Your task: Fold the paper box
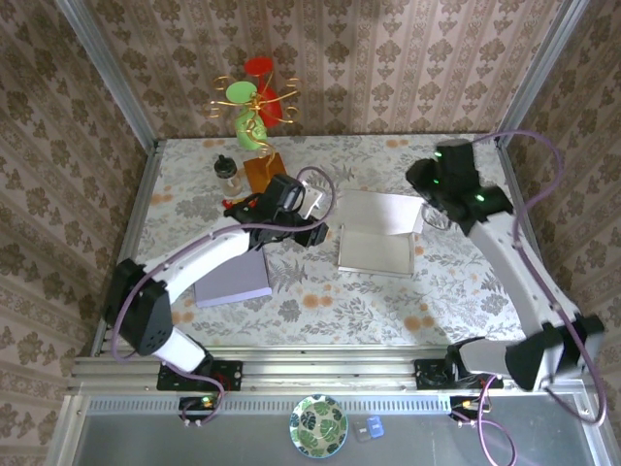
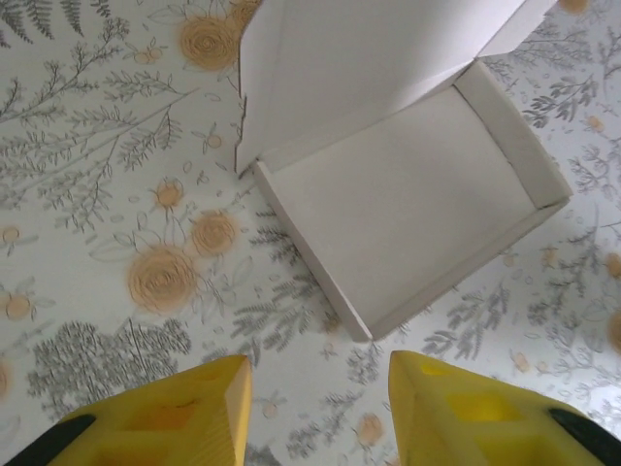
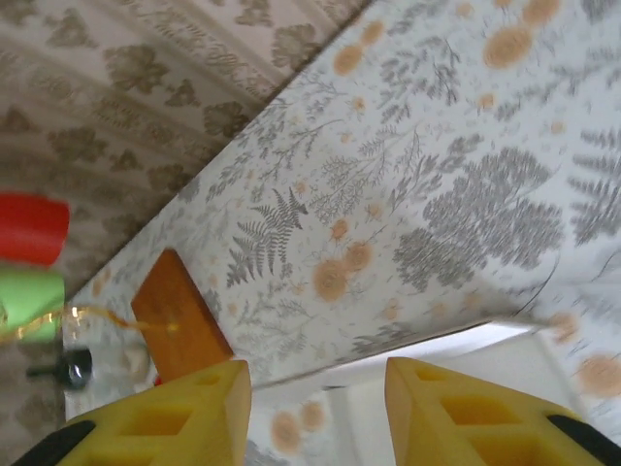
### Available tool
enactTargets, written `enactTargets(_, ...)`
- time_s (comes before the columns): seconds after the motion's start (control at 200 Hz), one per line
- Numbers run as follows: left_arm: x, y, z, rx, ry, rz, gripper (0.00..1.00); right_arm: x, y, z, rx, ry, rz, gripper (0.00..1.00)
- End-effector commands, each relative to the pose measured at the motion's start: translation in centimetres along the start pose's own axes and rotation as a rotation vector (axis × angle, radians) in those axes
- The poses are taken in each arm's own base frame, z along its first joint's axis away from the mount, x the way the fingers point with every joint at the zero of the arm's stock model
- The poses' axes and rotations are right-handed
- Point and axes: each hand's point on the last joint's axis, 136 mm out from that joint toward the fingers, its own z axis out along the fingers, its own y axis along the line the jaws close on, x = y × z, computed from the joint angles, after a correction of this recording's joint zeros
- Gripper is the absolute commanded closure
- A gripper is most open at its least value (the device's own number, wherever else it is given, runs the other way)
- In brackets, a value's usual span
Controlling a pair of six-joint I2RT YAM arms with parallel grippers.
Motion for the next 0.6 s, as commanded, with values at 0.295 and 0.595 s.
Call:
enactTargets(0.295,-4.8,2.5,4.8,0.09,-0.058,0.166,0.56,6.3,-8.1,1.9,-0.193,0.203,-0.721,0.55)
enactTargets(0.595,-5.3,3.1,6.8,0.1,-0.07,0.203,0.55,5.6,-10.2,5.6,-0.173,0.263,-0.836,0.52)
